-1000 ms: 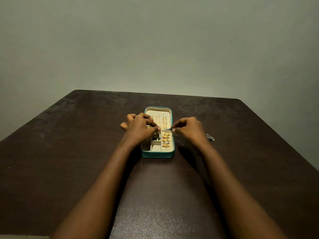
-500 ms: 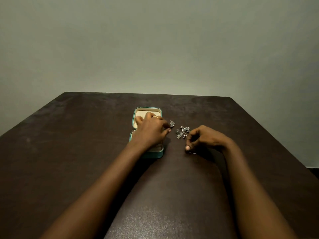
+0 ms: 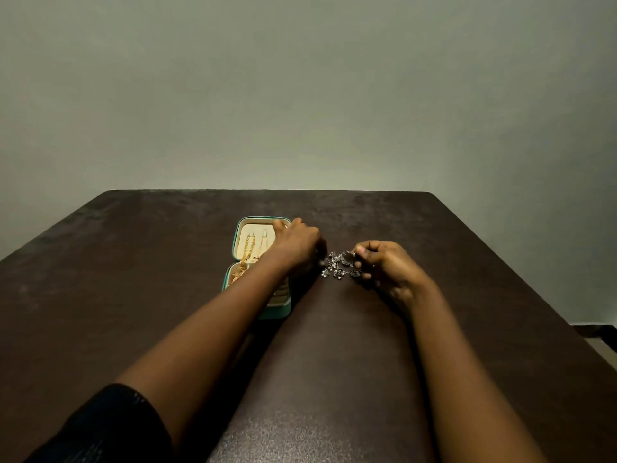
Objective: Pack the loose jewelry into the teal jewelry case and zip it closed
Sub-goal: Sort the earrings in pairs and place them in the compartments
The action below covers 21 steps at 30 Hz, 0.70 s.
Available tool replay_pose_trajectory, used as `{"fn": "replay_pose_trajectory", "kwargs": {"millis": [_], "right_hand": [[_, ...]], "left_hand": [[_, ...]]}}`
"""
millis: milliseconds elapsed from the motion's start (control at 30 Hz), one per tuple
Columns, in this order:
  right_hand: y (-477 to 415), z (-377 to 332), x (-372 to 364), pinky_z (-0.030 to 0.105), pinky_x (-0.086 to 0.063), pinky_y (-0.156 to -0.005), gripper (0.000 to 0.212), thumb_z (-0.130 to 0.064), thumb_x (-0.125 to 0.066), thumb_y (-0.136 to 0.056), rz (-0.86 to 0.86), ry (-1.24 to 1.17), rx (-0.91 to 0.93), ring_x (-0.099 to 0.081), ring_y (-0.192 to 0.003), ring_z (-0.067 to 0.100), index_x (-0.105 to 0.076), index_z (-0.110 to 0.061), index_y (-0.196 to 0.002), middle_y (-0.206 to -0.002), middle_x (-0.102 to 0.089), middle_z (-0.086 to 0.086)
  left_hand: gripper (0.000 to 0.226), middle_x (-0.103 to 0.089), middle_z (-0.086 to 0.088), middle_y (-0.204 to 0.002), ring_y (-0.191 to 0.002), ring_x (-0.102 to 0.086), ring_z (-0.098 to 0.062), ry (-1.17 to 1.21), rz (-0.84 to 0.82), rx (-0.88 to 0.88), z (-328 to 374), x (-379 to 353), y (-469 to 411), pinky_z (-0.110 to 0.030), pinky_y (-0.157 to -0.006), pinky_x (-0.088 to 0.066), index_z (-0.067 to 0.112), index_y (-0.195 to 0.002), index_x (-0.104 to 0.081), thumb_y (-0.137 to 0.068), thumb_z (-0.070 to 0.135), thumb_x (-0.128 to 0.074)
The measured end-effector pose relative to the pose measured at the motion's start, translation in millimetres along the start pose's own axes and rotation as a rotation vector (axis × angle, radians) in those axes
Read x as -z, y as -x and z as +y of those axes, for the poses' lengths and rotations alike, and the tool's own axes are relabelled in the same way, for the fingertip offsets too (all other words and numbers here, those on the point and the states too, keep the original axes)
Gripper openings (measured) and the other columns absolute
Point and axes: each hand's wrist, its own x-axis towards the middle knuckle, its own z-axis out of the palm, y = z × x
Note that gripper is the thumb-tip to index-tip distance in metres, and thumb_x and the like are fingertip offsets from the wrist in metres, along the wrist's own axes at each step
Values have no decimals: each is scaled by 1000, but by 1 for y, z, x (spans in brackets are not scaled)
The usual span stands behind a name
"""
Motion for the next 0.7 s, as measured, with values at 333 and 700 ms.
{"fn": "replay_pose_trajectory", "kwargs": {"millis": [333,700], "right_hand": [[-13,2,4,13,-24,-36,23,-4,-44,-92,65,-383,-103,-44,-38,5,-49,-13,-72,-61,-48,-2],[-13,1,4,13,-23,-35,21,-4,-44,-91,74,-423,-133,-43,-37,6,-51,-12,-73,-58,-53,-2]], "left_hand": [[12,-73,0,-95,-97,-65,-13,653,54,-34,-21,11,3,-36,-94,-47,22,-90,-71,-79,17,-73],[28,-69,3,-111,-112,-55,-18,414,-49,55,-11,11,4,-50,-102,-28,21,-107,-68,-83,36,-68]]}}
